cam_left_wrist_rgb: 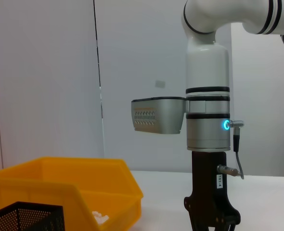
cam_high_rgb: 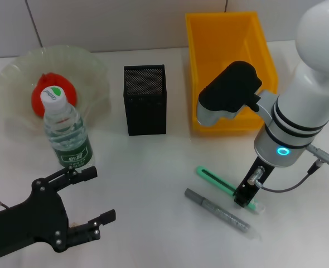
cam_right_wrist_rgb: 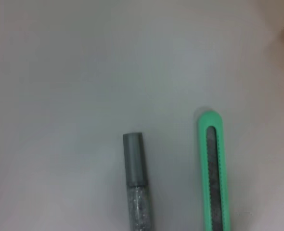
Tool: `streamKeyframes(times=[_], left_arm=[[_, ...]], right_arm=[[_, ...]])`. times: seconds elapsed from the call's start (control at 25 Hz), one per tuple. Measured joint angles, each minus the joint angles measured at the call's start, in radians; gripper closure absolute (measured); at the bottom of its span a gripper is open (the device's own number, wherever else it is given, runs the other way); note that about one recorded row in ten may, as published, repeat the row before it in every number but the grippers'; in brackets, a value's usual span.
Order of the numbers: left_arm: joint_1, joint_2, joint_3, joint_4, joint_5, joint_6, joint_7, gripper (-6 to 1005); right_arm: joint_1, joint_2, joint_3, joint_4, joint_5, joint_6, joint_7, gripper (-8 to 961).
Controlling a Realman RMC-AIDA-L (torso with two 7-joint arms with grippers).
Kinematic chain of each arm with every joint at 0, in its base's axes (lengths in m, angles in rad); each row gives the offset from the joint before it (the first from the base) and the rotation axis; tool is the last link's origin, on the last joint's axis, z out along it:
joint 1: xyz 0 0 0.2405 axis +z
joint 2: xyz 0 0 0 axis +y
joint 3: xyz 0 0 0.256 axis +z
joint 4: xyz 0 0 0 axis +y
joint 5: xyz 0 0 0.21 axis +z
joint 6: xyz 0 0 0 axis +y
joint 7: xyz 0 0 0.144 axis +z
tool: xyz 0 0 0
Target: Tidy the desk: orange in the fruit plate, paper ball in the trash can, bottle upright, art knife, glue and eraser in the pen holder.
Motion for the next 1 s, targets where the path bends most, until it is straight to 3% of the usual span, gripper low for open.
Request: streamKeyframes(times=[0.36,0.56,0.6,0.68,0.72,0.88,1.0], left_arm=[[-0.002,0.001,0.000,0.000,0.000,0.001,0.000,189],[-0.002,0.002,0.000,0.001,0.000,0.001,0.000,190],[-0.002,0.002,0.000,0.001,0.000,0.003,0.000,190],[-0.003,0.002,0.000,0.001,0.000,0.003,0.000,190],[-0.003,0.002,0.000,0.001,0.000,0.003,0.000,190],[-0.007,0.001,0.000,0.001,0.000,0.006,0.000,190],[-0.010,0.002,0.000,0.001,0.000,0.007,0.000,190]], right_arm=[[-0.013,-0.001,0.013,-0.036,0.003,-0.015,-0.012,771],[-0.021,-0.004,0.149,-0.105,0.098,-0.114,-0.084,780],[-0.028,-0.005,0.235,-0.158,0.131,-0.171,-0.119,780],[-0.031,-0.005,0.269,-0.187,0.139,-0.195,-0.136,780],[-0.038,-0.007,0.317,-0.265,0.136,-0.247,-0.171,780],[-0.046,-0.011,0.358,-0.404,0.087,-0.307,-0.240,779],[-0.044,-0.011,0.361,-0.541,-0.040,-0.314,-0.319,777]])
